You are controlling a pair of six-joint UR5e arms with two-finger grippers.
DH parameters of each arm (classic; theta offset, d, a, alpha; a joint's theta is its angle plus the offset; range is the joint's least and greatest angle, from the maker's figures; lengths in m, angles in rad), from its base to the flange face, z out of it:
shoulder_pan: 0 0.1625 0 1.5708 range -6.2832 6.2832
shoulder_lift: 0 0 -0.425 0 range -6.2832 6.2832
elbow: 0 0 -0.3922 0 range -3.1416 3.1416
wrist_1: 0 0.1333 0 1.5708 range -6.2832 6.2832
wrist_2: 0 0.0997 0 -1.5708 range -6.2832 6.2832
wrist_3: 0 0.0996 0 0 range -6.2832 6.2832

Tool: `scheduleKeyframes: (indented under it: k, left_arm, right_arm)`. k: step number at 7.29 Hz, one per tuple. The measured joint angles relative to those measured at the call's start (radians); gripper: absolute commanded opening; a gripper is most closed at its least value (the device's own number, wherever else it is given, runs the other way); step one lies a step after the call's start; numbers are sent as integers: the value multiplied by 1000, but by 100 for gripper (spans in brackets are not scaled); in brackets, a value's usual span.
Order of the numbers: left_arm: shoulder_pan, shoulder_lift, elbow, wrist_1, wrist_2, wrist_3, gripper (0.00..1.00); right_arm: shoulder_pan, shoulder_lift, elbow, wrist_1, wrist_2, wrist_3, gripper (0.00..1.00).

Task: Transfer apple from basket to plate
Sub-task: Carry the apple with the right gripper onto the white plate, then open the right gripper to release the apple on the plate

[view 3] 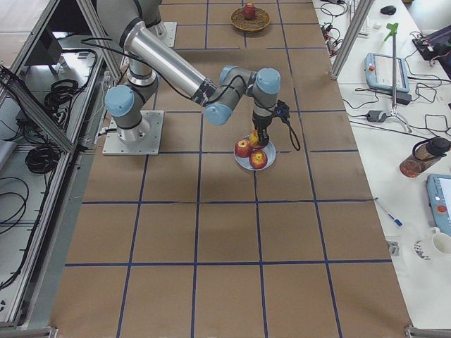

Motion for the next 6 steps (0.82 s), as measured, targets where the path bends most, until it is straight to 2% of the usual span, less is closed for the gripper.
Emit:
scheduleKeyframes:
  k: [3, 4, 5, 6]
  left_arm:
    - [-1, 0, 1, -1, 1, 0, 99]
    - [-1, 0, 0, -1, 1, 0, 99]
    - [-1, 0, 0, -1, 2, 0, 99]
    - [-1, 0, 0, -1, 2, 0, 99]
  right_arm:
    - [-2, 28, 3, -27, 14, 2, 43]
    - [-2, 31, 5, -28, 19, 2, 64]
    - [-1, 31, 6, -28, 22, 2, 99]
    - [-1, 31, 4, -27, 22, 0, 100]
